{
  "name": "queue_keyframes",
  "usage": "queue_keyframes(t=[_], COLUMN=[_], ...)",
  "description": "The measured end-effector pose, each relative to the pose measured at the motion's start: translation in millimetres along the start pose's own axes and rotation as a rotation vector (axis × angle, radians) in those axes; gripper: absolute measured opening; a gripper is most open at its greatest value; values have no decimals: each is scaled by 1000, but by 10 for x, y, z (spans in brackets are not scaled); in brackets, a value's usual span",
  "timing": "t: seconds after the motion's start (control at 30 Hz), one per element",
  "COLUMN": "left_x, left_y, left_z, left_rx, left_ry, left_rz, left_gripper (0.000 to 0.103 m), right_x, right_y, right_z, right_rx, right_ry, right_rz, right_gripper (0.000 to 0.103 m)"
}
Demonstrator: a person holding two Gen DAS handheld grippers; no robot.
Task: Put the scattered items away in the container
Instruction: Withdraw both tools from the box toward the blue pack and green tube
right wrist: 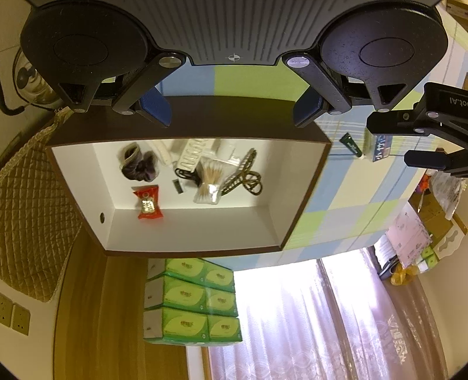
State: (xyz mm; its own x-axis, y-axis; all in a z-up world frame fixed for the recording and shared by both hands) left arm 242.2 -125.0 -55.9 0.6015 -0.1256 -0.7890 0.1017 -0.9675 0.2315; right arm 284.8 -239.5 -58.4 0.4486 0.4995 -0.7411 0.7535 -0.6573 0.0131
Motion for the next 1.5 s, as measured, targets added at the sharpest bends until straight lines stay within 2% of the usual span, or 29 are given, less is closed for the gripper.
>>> queue_keyframes(t=[0.6, 0.83, 1.17, 1.5], left_x=[-252, -290, -280, -61], left_y=[-670, -979, -1566, -1940], left_z=[194, 275, 407, 452], left_rx=[-52, -87, -157, -184], left_ry=[-1, -9, -32, -61], left_rz=[-42, -79, -173, -243], left_gripper=[94, 94, 94, 94], right_x=[77, 213, 563, 1065], right_y=[-618, -887, -1438, -1651], right_z=[-22, -41, 39, 107], right_rx=[-28, -40, -87, -37], right_ry=[-17, -24, -33, -54], right_rz=[-33, -72, -166, -254], right_gripper=[95, 95, 95, 95])
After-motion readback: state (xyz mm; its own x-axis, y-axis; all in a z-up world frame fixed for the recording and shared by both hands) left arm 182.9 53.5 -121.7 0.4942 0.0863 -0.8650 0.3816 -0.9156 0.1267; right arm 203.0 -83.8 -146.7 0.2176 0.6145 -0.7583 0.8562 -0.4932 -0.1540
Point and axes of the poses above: each gripper's, at about its wrist camera, not at the fingertips, and x roughly the way its jaws point, y to its right, z to its underside, the point moved 9 cm from there along x, roughly the way its jaws point, and after that the axes turned 13 degrees about -x, right-handed, at the moved point
